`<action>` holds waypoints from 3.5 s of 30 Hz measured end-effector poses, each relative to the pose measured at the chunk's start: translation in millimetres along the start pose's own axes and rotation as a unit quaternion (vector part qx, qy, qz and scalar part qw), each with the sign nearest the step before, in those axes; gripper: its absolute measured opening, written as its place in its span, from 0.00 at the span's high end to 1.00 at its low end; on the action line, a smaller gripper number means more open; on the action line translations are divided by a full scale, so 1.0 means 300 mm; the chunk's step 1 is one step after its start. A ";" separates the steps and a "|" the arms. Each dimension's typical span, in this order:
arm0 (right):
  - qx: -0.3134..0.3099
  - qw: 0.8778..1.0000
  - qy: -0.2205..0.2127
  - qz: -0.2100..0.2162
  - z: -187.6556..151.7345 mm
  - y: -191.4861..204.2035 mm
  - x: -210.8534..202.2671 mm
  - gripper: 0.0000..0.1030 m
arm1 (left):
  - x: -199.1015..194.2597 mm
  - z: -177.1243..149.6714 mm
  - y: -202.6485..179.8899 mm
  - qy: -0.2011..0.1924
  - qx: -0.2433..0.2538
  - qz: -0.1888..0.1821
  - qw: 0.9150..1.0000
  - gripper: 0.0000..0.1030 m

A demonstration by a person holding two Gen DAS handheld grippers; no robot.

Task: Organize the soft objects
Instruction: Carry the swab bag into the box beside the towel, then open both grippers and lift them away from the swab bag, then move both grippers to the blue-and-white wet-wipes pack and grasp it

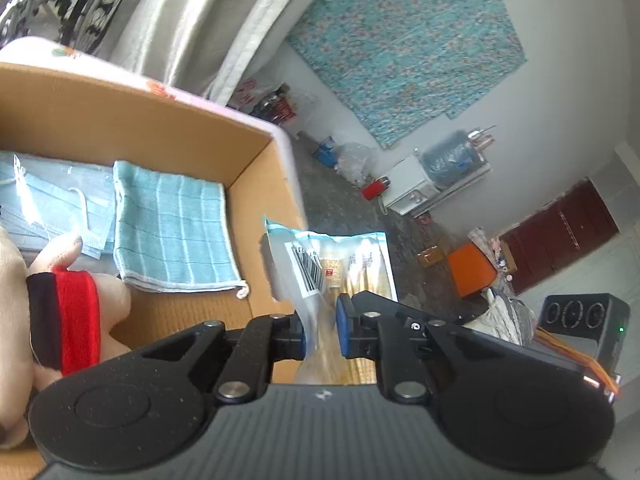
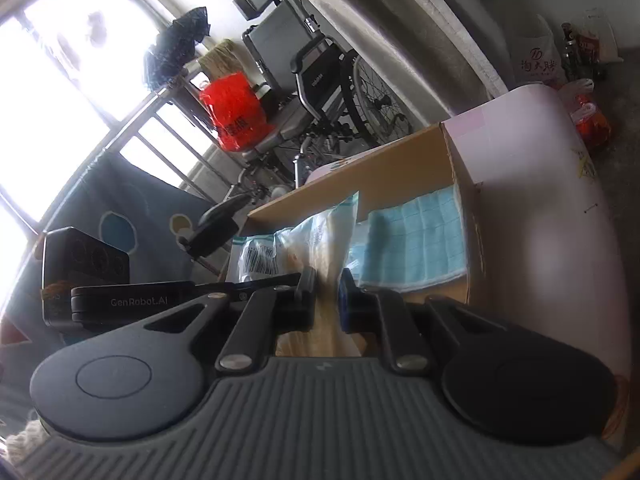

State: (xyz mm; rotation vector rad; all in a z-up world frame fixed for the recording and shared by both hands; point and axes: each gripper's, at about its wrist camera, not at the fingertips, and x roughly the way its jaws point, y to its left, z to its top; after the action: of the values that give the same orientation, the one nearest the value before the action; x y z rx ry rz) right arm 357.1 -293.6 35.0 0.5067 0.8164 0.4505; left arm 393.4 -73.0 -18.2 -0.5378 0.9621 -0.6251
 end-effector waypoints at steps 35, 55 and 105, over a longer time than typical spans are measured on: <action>-0.188 0.948 0.195 -0.166 -0.002 -0.009 0.345 0.91 | 0.530 0.124 0.097 0.159 0.153 0.197 0.955 0.62; -0.185 0.966 0.132 -0.127 -0.004 0.172 0.161 0.89 | 0.080 0.127 -0.090 0.060 0.185 0.255 0.947 0.61; -0.041 0.950 0.305 0.051 -0.994 0.585 0.361 0.89 | -0.946 -1.075 0.484 -0.119 -0.051 0.205 0.970 0.40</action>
State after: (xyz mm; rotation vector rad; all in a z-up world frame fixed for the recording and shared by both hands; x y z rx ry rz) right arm 159.3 -19.9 -97.0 0.3310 1.3640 0.7531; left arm 27.2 181.0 -102.5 -0.4740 0.8473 -0.1368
